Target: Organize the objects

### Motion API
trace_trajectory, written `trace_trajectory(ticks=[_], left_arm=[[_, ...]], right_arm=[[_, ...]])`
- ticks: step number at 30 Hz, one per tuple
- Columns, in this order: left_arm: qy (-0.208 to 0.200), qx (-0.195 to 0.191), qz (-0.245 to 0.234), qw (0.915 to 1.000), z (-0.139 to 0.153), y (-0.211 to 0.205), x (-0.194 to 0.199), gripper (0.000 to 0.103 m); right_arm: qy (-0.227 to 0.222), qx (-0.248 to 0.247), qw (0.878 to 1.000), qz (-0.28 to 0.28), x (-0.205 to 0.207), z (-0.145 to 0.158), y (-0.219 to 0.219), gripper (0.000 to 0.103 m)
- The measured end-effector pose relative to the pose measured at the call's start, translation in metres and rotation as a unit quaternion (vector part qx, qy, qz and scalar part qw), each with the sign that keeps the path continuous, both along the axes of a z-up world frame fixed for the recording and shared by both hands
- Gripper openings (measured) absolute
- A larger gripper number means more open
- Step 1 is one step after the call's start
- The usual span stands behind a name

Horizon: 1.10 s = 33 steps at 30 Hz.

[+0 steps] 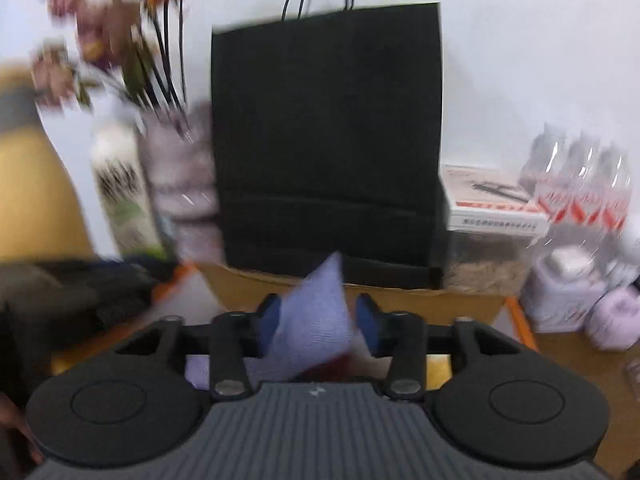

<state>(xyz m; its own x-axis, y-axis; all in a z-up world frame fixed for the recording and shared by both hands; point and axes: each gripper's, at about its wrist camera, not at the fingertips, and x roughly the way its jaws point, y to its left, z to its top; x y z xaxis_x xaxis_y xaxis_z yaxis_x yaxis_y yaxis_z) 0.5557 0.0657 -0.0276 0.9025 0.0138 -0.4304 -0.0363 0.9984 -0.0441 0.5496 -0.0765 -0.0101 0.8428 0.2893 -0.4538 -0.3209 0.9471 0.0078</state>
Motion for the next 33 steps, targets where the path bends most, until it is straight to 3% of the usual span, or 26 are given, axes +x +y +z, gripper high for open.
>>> trace_trajectory(ticks=[3, 7, 10, 12, 14, 16, 19, 26, 30, 33], left_arm=[[-0.005, -0.023, -0.006, 0.9997, 0.001, 0.004, 0.001, 0.043], [-0.015, 0.005, -0.003, 0.9999, 0.014, -0.013, -0.013, 0.048], [-0.024, -0.003, -0.011, 0.9997, 0.037, -0.023, -0.038, 0.06], [-0.03, -0.021, -0.01, 0.9993, 0.05, -0.017, -0.063, 0.077], [-0.032, -0.016, -0.016, 0.9992, 0.059, -0.013, -0.094, 0.086], [-0.038, -0.008, -0.033, 0.9987, 0.066, -0.009, -0.127, 0.087], [-0.04, 0.002, -0.046, 0.9981, 0.071, -0.017, -0.179, 0.096], [-0.017, 0.015, -0.034, 0.9991, 0.034, -0.044, -0.318, 0.1], [0.034, 0.031, -0.011, 0.9989, -0.001, -0.051, -0.393, 0.1], [0.068, 0.002, -0.001, 0.9977, -0.007, -0.051, -0.433, 0.1]], right_arm=[[0.004, 0.032, 0.999, 0.007, 0.0, 0.003, -0.012, 0.073], [-0.012, 0.005, 1.0, -0.002, -0.01, 0.015, -0.01, 0.075], [-0.05, -0.002, 0.999, 0.0, -0.032, 0.032, -0.01, 0.082], [-0.061, -0.002, 0.998, -0.008, -0.053, 0.036, -0.015, 0.088], [-0.047, -0.005, 0.999, -0.005, -0.076, 0.036, -0.023, 0.088], [-0.04, -0.01, 0.999, -0.007, -0.105, 0.038, -0.032, 0.089], [-0.047, -0.01, 0.999, -0.021, -0.164, 0.041, -0.049, 0.1], [-0.01, 0.007, 1.0, -0.013, -0.288, 0.016, -0.078, 0.103], [0.0, -0.005, 1.0, -0.017, -0.356, -0.009, -0.091, 0.103], [0.035, 0.012, 0.999, -0.011, -0.388, -0.025, -0.098, 0.103]])
